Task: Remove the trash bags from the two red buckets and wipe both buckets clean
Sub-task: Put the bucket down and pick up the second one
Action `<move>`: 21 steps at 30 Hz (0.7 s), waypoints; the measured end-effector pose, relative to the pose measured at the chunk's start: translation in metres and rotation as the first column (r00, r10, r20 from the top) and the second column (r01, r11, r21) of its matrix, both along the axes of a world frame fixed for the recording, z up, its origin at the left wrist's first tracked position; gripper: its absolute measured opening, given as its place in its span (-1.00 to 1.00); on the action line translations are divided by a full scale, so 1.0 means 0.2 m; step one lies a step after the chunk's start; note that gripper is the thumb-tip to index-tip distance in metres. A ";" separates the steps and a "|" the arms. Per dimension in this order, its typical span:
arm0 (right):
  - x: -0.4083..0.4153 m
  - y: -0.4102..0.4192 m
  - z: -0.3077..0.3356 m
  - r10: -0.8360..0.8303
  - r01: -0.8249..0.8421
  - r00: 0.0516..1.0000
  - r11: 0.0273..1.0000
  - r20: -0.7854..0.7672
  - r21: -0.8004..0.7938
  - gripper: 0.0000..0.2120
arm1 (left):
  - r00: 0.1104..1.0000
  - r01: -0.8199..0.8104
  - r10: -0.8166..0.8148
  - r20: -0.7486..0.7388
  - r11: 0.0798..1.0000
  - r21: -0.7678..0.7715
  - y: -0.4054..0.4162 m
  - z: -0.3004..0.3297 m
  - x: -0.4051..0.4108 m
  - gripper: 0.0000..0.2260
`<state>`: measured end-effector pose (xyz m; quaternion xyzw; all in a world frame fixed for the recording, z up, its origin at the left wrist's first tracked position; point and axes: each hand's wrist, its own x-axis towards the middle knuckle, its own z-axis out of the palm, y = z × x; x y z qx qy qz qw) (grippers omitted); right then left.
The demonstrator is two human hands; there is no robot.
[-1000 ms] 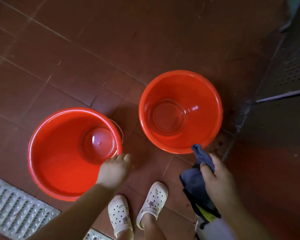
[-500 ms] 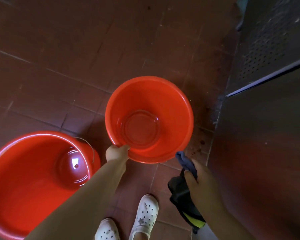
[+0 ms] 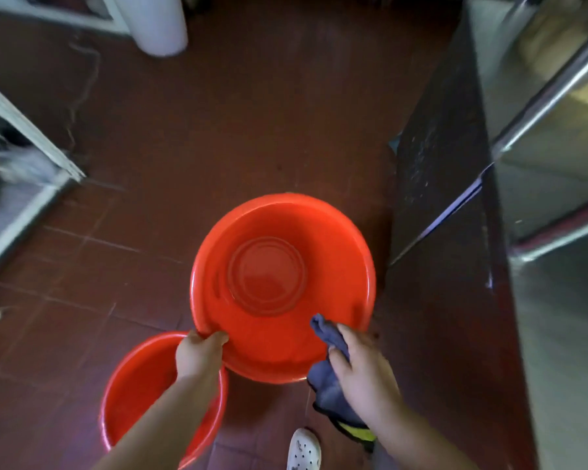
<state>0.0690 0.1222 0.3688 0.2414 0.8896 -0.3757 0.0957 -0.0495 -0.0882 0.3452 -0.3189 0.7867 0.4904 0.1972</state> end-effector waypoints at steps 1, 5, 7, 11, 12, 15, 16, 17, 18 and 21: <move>0.03 0.00 0.10 -0.003 0.003 1.000 1.000 -0.030 0.003 -0.66 | 0.999 -0.015 0.016 -0.028 1.000 0.017 -0.02 0.11 0.03 -0.80; 0.19 0.02 0.46 -0.047 0.049 0.977 0.999 -0.206 0.005 -0.63 | 0.988 -0.013 0.023 -0.150 0.998 0.064 -0.10 0.48 0.18 -0.93; 0.30 0.00 0.61 -0.070 0.074 0.956 0.997 -0.286 0.004 -0.62 | 0.979 0.018 -0.001 -0.203 0.997 0.080 -0.16 0.63 0.27 -0.94; 0.62 -0.09 0.84 -0.118 0.131 0.911 0.991 -0.395 0.008 -0.61 | 0.958 0.103 -0.069 -0.277 0.989 0.110 -0.28 0.85 0.52 -0.93; 0.71 -0.13 0.89 -0.122 0.141 0.902 0.990 -0.414 0.016 -0.61 | 0.950 0.120 -0.077 -0.302 0.985 0.126 -0.31 0.89 0.59 -0.93; 1.00 -0.24 1.02 -0.121 0.163 0.882 0.985 -0.455 0.053 -0.64 | 0.931 0.170 -0.094 -0.353 0.967 0.190 -0.40 1.00 0.82 -0.92; 1.06 -0.27 1.04 -0.121 0.165 0.881 0.985 -0.458 0.057 -0.64 | 0.926 0.186 -0.100 -0.365 0.960 0.207 -0.42 1.02 0.87 -0.91; 1.13 -0.29 1.07 -0.126 0.173 0.880 0.983 -0.458 0.061 -0.64 | 0.920 0.205 -0.111 -0.375 0.953 0.221 -0.42 1.05 0.93 -0.90; 1.22 -0.32 1.10 -0.133 0.185 0.880 0.980 -0.457 0.071 -0.63 | 0.914 0.227 -0.124 -0.386 0.945 0.234 -0.43 1.08 1.00 -0.90; 1.46 -0.35 1.20 -0.147 0.216 0.873 0.971 -0.466 0.100 -0.62 | 0.895 0.285 -0.160 -0.417 0.923 0.257 -0.40 1.18 1.18 -0.90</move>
